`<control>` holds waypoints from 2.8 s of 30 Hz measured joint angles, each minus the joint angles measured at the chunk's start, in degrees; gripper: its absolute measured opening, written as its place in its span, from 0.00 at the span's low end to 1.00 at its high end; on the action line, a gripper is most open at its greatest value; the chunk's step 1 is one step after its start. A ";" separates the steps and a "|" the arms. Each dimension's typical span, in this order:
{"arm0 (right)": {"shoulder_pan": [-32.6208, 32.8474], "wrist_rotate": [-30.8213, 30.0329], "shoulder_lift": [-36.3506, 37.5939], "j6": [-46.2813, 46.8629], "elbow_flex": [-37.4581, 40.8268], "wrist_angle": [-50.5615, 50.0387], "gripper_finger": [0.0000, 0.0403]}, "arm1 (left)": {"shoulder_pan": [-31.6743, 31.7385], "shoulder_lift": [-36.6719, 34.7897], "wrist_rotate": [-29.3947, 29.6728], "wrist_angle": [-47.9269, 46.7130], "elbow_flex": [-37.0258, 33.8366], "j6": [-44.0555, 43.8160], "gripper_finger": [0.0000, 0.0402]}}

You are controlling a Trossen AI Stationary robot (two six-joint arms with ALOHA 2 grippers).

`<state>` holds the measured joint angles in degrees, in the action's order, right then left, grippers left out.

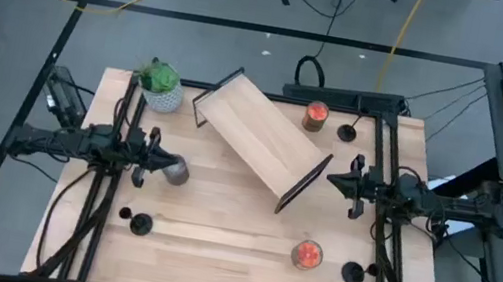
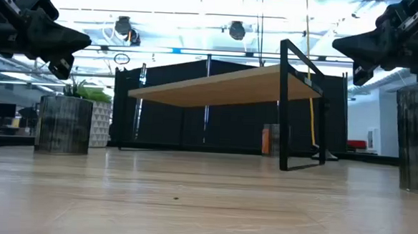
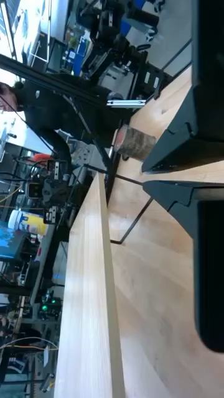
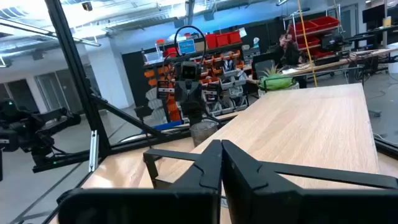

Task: Pick & Place candle stick holders

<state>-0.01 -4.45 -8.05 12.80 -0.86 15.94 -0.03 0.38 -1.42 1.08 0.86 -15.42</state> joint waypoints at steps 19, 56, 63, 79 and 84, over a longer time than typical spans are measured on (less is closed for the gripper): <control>0.00 0.02 0.00 0.00 0.00 0.00 0.00 | 0.01 -0.01 0.00 -0.01 0.00 0.00 0.09; -0.02 0.02 0.00 0.00 0.00 0.01 0.00 | 0.02 -0.01 0.00 0.00 0.00 0.00 0.09; 0.00 0.01 0.01 0.00 0.00 0.02 0.00 | 0.02 0.00 0.01 0.00 0.00 0.00 0.09; 0.00 -5.04 0.00 24.39 0.00 16.82 0.00 | 0.02 0.00 -0.01 0.00 0.00 0.00 0.09; 0.00 -13.74 0.02 34.73 0.00 30.27 0.00 | 0.01 0.00 0.01 0.00 0.00 0.16 0.09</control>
<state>-0.01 -18.19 -8.03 47.53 -0.86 46.22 -0.02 0.38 -1.41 1.08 0.86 -15.26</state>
